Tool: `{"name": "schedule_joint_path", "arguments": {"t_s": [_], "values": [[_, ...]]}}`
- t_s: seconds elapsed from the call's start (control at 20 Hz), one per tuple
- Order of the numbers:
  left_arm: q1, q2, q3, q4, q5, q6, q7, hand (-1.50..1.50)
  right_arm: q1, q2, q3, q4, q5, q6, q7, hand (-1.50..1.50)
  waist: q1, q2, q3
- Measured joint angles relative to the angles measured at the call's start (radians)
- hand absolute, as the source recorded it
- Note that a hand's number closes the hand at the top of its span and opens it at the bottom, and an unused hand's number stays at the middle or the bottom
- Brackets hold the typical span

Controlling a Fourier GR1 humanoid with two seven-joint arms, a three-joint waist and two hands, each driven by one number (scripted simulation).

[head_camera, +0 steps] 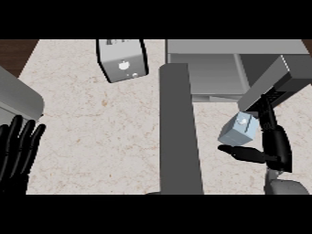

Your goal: Pick up the milk, place it into the microwave and close the microwave

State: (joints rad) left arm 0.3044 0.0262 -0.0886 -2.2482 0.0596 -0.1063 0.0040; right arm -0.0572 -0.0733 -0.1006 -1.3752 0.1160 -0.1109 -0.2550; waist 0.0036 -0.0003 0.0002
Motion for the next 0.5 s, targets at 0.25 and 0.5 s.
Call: {"name": "schedule_joint_path", "arguments": {"t_s": [0.25, 0.5], "values": [[0.017, -0.004, -0.006, -0.006, -0.012, 0.000, -0.006, -1.50, -0.021, -0.008, -0.040, 0.151, -0.036, 0.029, -0.126, -1.50, 0.001, 0.000, 0.000], [0.003, -0.008, -0.012, -0.008, -0.024, 0.011, 0.011, -1.50, -0.104, -0.023, -0.086, 0.363, -0.063, 0.052, -0.276, -1.50, 0.001, -0.002, -0.002]]}}
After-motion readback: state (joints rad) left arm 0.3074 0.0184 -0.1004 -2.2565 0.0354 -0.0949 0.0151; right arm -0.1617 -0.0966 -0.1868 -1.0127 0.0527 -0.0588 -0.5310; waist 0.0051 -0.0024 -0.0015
